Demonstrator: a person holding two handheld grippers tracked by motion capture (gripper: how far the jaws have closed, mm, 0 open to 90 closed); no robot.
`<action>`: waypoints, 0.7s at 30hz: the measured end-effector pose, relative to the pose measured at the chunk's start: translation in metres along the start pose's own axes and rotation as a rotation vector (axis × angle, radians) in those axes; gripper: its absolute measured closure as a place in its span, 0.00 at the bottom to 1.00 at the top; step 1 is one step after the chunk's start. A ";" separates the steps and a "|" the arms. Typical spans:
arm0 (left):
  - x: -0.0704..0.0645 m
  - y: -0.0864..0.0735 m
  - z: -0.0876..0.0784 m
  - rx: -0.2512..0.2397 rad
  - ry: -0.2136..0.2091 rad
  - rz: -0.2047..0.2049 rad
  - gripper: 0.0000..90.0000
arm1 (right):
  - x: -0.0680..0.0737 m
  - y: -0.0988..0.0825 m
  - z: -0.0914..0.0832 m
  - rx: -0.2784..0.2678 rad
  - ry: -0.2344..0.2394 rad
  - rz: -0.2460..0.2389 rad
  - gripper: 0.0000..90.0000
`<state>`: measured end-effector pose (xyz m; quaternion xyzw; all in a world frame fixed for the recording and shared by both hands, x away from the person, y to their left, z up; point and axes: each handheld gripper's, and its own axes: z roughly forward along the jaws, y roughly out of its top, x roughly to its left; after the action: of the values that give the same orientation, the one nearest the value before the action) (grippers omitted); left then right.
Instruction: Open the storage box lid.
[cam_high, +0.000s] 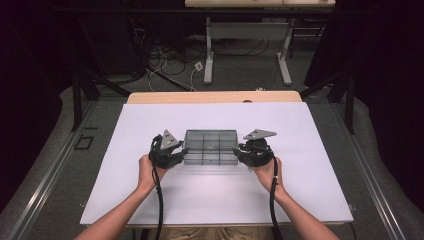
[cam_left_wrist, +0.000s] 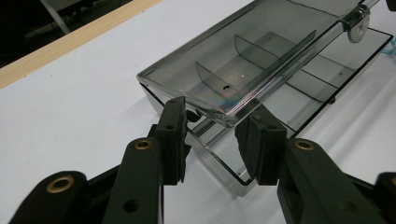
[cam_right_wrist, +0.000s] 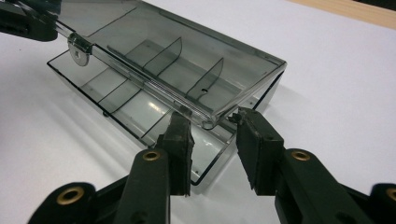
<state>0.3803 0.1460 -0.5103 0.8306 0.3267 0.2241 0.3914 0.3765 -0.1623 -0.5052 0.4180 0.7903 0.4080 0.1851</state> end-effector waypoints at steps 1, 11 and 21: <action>0.000 0.000 0.000 -0.007 0.001 0.000 0.71 | 0.000 0.001 0.000 -0.001 -0.004 -0.004 0.74; 0.003 0.005 0.001 -0.013 0.009 0.004 0.72 | -0.001 0.007 0.001 0.007 -0.020 0.000 0.72; 0.003 0.008 0.003 -0.010 0.019 0.015 0.72 | -0.002 0.012 0.003 0.012 -0.024 -0.004 0.71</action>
<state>0.3873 0.1431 -0.5053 0.8290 0.3230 0.2365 0.3906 0.3859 -0.1587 -0.4980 0.4224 0.7913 0.3977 0.1930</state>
